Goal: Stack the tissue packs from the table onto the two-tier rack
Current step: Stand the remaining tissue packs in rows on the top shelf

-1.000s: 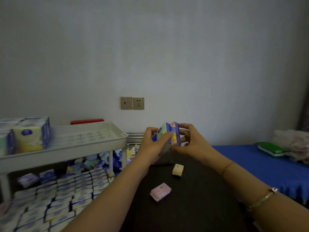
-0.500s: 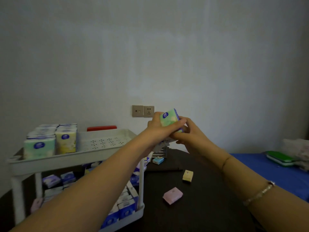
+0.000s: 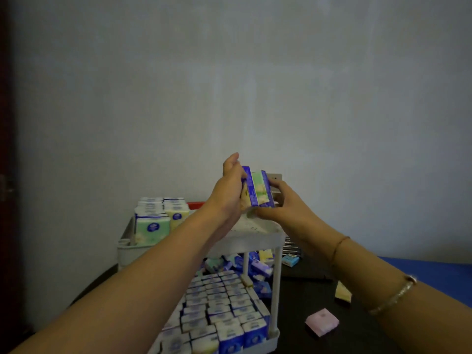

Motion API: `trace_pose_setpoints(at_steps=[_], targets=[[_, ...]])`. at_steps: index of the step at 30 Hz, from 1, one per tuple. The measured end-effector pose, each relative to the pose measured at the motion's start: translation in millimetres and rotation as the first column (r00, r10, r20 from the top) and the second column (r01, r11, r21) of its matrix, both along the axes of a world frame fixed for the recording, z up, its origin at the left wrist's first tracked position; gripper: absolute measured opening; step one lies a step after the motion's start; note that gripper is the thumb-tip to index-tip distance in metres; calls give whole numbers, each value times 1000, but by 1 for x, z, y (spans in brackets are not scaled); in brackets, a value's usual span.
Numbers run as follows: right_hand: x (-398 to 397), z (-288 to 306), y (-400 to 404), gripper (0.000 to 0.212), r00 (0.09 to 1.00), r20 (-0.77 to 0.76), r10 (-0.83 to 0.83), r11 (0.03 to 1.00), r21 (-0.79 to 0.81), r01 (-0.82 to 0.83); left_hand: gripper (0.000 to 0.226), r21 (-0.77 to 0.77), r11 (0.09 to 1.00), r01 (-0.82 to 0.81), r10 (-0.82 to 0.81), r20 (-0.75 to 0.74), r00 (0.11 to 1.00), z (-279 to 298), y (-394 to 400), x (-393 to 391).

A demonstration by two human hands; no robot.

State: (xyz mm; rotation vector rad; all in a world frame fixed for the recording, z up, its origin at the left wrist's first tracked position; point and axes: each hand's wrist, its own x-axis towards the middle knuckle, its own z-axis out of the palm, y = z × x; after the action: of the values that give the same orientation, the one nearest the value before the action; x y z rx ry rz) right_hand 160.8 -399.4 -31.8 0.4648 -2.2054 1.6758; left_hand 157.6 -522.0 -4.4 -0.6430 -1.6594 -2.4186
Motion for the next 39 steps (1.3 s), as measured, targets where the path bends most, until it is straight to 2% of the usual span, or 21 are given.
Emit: trace_pose_setpoints(at_steps=[4,6,9,13,14,17,18,21,23,25,26,29,30,32,36,39], targets=[[-18,11,-38,70,970,93,226,965,-155,-210,62,-106,994,-7,6,-7,1000,11,-47,3],[-22,16,-54,63,938,138,317,937,-200,-287,64,-206,976,-77,71,-36,997,16,-72,2],[-29,17,-72,52,873,211,440,895,-180,-408,77,-339,916,-214,200,-78,977,21,-102,-4],[-45,13,-98,29,867,244,435,900,-159,-406,78,-488,833,-262,241,-108,965,17,-123,-6],[-47,13,-104,33,870,245,427,903,-152,-401,74,-506,820,-270,240,-125,963,16,-126,-7],[-63,8,-111,84,902,248,352,935,-138,-327,63,-496,809,-315,252,-192,948,11,-138,-8],[-68,6,-109,94,905,257,339,939,-144,-311,60,-506,789,-349,273,-221,936,10,-144,-7],[-77,0,-99,99,908,261,329,943,-142,-300,75,-620,666,-414,337,-245,909,-2,-165,-2],[-79,-3,-96,96,904,267,335,941,-138,-309,90,-733,570,-371,359,-184,915,-14,-173,3],[-81,-6,-97,94,895,272,355,935,-120,-334,96,-796,529,-296,344,-118,931,-26,-174,5],[-83,-7,-99,91,889,277,364,931,-106,-349,94,-802,536,-262,326,-89,941,-32,-175,3],[-79,-15,-105,66,877,303,373,926,-58,-374,59,-777,593,-214,280,-50,959,-47,-176,-5],[-76,-18,-107,60,874,324,363,926,-19,-378,55,-775,596,-212,278,-49,959,-50,-178,-9],[-74,-22,-108,60,859,377,348,909,88,-407,58,-768,609,-198,263,-39,964,-53,-180,-13],[-75,-15,-102,81,840,457,293,845,287,-451,64,-765,620,-174,242,-25,970,-52,-184,-12],[-74,-10,-92,80,822,480,306,834,282,-475,78,-781,610,-135,208,-6,978,-53,-186,-8]])
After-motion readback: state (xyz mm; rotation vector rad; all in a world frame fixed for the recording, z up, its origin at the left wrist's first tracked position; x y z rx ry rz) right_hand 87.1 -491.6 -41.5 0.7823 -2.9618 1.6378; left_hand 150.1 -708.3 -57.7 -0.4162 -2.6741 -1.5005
